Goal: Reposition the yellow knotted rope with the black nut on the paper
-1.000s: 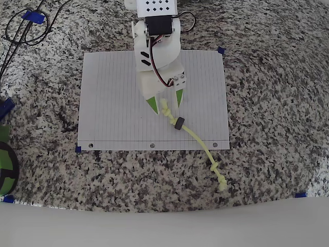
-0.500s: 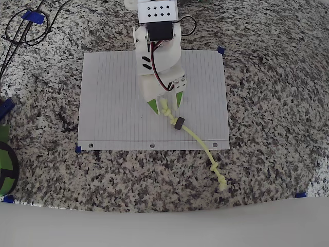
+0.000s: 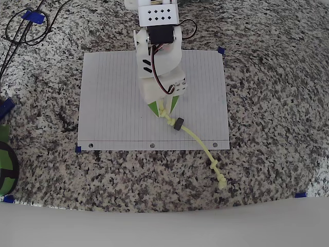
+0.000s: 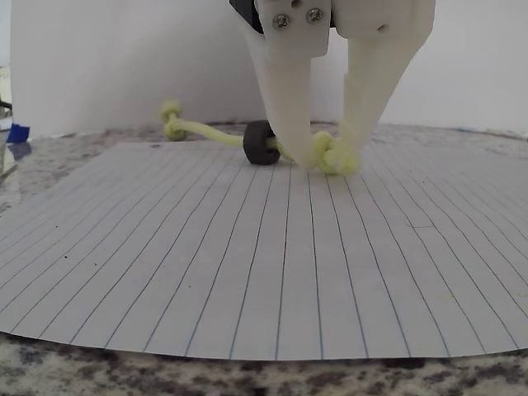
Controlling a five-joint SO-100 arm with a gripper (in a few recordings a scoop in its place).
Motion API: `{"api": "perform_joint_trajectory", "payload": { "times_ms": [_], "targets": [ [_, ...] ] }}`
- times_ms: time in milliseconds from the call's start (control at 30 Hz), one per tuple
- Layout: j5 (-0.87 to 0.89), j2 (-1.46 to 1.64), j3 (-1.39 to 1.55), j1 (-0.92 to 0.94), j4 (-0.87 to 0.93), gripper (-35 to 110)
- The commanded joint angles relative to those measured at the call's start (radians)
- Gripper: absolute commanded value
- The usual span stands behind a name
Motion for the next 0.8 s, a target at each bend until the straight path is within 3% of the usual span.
{"api": "perform_joint_trajectory", "payload": {
  "times_ms": [0, 533, 767],
  "targets": [
    [-0.094, 0.025, -0.028, 0.012, 0.006, 0],
    [-1.163, 0.388, -0.017, 0.074, -0.021, 0],
    [-1.424, 0.695, 0.097, 0.198, -0.075, 0]
  ]
}}
